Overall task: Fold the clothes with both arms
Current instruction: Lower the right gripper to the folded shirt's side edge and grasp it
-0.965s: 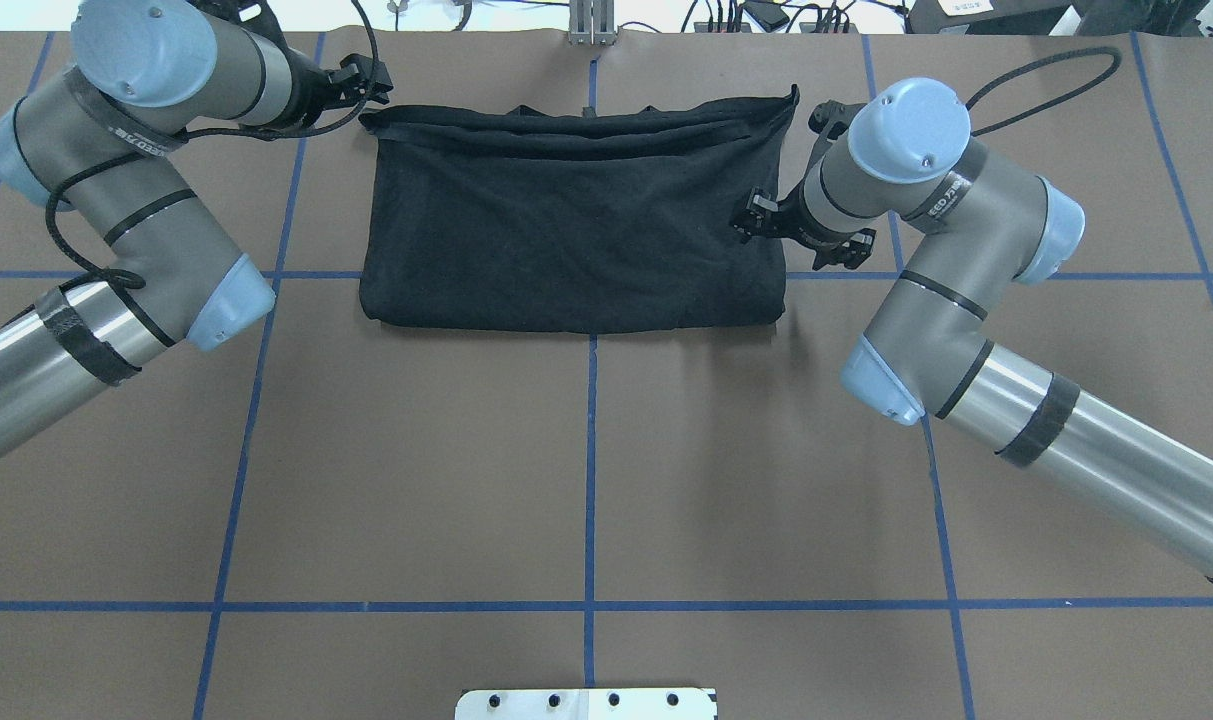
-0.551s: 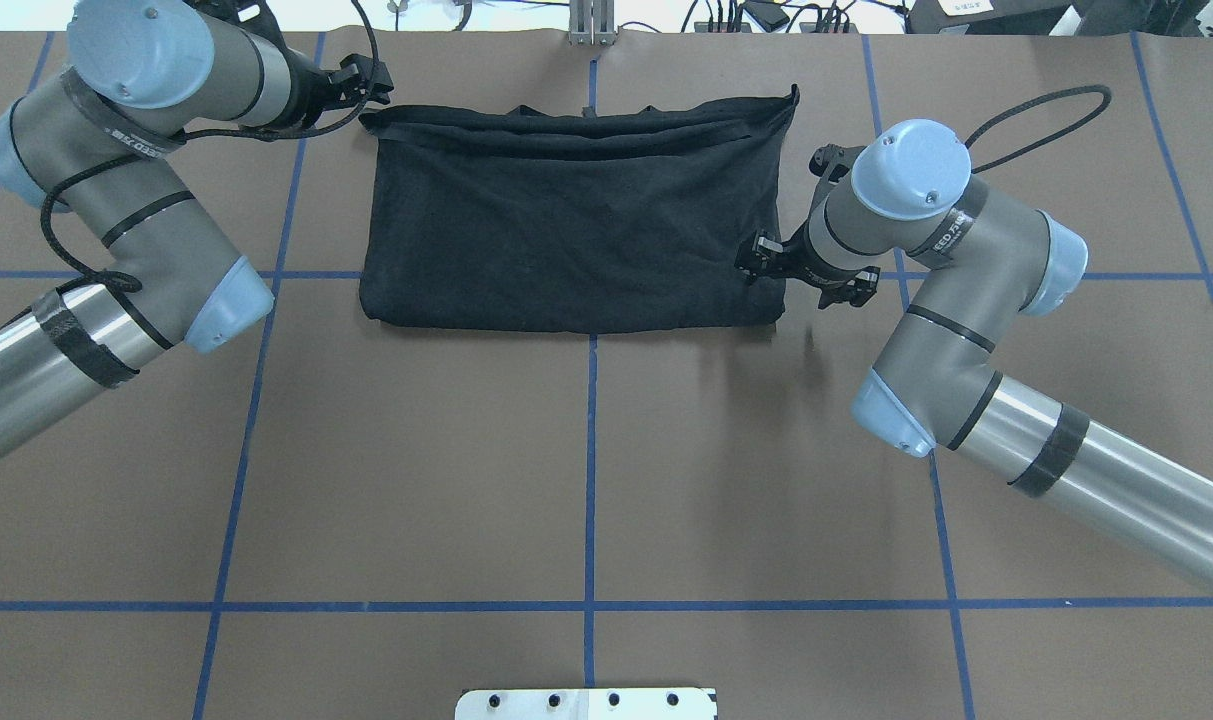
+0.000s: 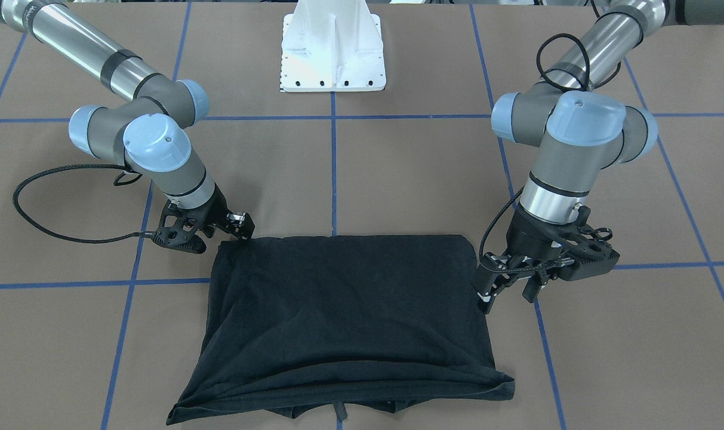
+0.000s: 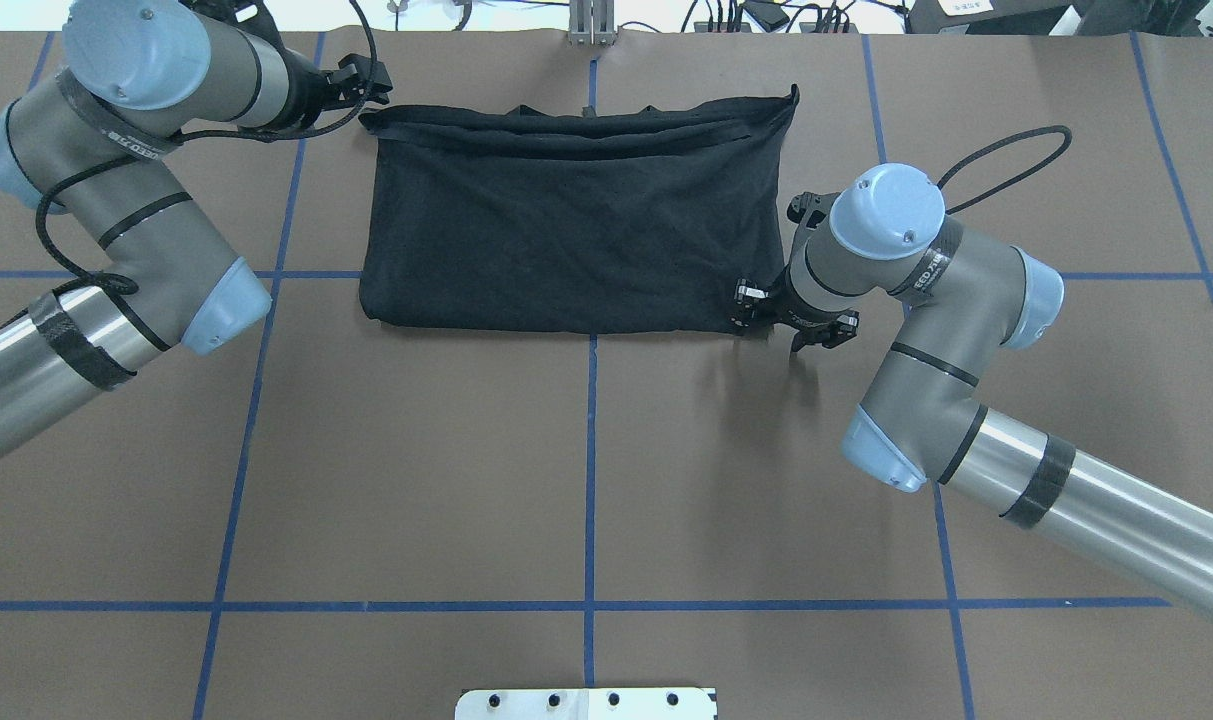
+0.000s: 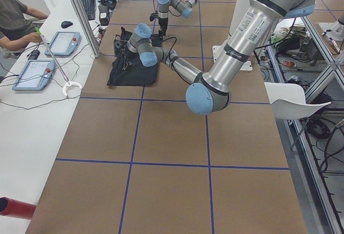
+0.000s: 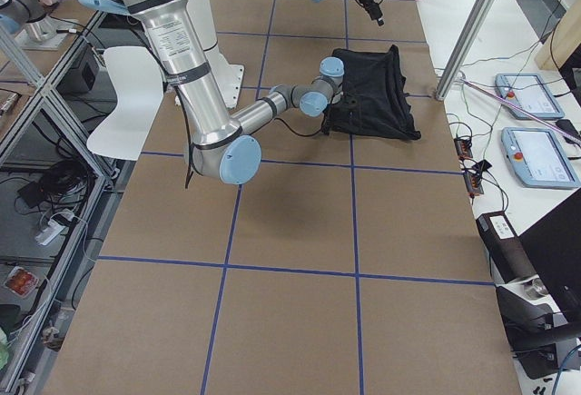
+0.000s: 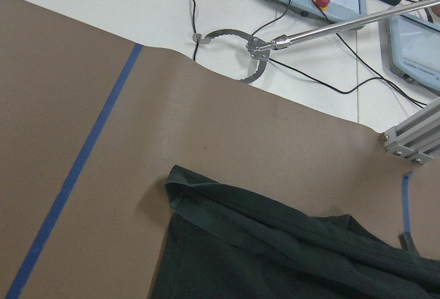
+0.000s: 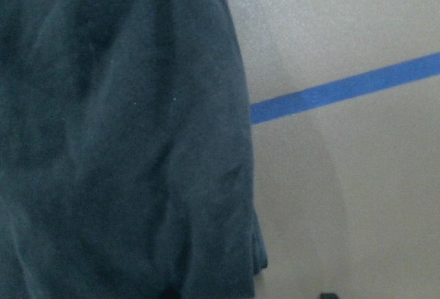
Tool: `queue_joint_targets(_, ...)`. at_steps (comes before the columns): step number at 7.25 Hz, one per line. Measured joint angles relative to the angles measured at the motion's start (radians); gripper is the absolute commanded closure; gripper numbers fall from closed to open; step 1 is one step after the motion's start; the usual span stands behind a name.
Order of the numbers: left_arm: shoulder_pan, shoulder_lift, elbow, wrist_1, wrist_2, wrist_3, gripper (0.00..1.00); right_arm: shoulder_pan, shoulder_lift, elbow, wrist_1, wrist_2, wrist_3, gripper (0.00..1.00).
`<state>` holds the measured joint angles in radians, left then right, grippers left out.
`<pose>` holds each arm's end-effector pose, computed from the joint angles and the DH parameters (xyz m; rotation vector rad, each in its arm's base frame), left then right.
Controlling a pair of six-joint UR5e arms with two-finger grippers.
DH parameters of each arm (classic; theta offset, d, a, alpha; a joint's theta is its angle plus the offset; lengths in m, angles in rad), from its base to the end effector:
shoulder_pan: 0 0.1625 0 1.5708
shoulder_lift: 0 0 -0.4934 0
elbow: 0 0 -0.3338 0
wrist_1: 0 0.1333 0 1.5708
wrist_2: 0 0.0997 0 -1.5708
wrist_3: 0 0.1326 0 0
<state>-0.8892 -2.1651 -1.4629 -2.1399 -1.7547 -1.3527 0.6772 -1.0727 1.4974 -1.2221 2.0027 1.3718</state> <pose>0.3777 -0.6386 0.3928 0.4166 0.9944 -0.5088 -0.4931 -0.4963 0.4749 -0.0485 -0.8651 0.2811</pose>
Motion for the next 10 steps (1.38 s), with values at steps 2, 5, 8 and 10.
queue_joint_targets(2,0.002,0.001,0.000,0.000,0.000,-0.003,0.00,0.009,-0.001,0.016,-0.006,0.034,-0.004,1.00)
queue_joint_targets(5,0.005,0.002,0.001,0.000,-0.001,-0.007,0.00,0.024,-0.014,0.053,-0.011,0.069,-0.005,0.66)
queue_joint_targets(8,0.006,0.008,0.001,0.000,-0.002,-0.008,0.00,0.043,-0.017,0.055,-0.017,0.066,-0.009,0.01)
queue_joint_targets(10,0.006,0.007,0.000,0.000,-0.002,-0.008,0.00,0.070,-0.016,0.050,-0.018,0.053,-0.094,0.02)
